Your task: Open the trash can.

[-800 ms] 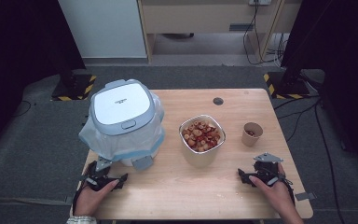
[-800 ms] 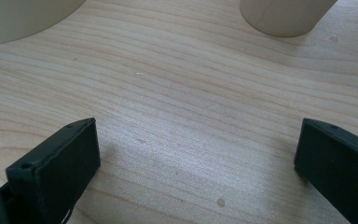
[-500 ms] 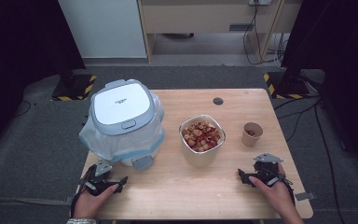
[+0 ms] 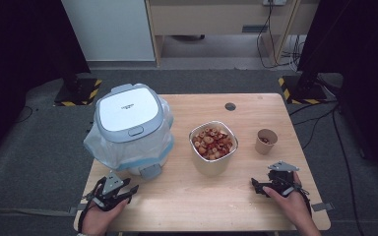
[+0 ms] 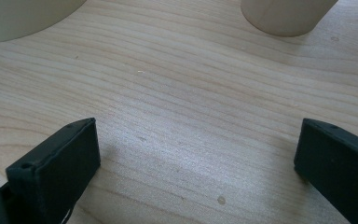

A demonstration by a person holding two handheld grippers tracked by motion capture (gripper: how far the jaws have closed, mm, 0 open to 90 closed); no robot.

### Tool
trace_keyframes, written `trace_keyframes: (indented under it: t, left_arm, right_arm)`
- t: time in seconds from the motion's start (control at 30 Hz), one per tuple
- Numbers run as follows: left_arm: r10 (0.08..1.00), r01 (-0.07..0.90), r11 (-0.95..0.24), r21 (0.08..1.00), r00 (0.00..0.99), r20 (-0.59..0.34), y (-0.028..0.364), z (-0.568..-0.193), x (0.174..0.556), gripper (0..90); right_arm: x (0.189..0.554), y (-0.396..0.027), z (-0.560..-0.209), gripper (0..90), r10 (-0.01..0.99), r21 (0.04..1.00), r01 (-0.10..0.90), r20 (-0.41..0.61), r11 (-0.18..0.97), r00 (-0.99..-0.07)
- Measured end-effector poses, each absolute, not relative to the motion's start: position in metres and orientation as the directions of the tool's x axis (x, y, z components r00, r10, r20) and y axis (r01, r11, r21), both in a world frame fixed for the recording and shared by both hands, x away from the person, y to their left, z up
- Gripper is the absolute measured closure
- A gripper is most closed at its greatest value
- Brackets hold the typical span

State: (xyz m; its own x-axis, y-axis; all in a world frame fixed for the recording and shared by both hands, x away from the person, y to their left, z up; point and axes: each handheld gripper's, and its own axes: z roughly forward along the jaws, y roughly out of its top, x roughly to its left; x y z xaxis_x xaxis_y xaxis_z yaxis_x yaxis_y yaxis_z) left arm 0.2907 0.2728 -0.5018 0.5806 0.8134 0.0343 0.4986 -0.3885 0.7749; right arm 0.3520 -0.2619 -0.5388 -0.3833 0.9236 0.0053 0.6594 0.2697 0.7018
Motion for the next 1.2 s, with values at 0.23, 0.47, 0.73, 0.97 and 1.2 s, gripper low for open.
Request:
trace_keyframes:
  t: [0.23,0.47,0.73,0.97,1.2]
  left_arm:
    - [0.8,0.473,-0.369,0.8,0.6,0.014,0.258,-0.496,0.295,76.7]
    - [0.797,0.464,-0.386,0.797,0.603,0.035,0.241,-0.497,0.313,85.4]
    - [0.804,0.472,-0.408,0.781,0.591,0.063,0.227,-0.503,0.331,88.5]
    - [0.807,0.473,-0.425,0.772,0.585,0.086,0.222,-0.508,0.335,88.5]
    - [0.801,0.467,-0.449,0.762,0.588,0.112,0.22,-0.51,0.335,89.2]
  right_arm:
    - [0.352,-0.262,-0.539,0.6,0.923,0.702,0.659,0.005,0.271,-0.384]
    - [0.352,-0.262,-0.539,0.6,0.923,0.702,0.659,0.005,0.27,-0.384]
    - [0.352,-0.262,-0.539,0.6,0.922,0.702,0.659,0.005,0.272,-0.386]
    - [0.352,-0.262,-0.539,0.6,0.921,0.702,0.658,0.005,0.274,-0.389]
    - [0.352,-0.262,-0.539,0.6,0.922,0.702,0.659,0.008,0.271,-0.387]
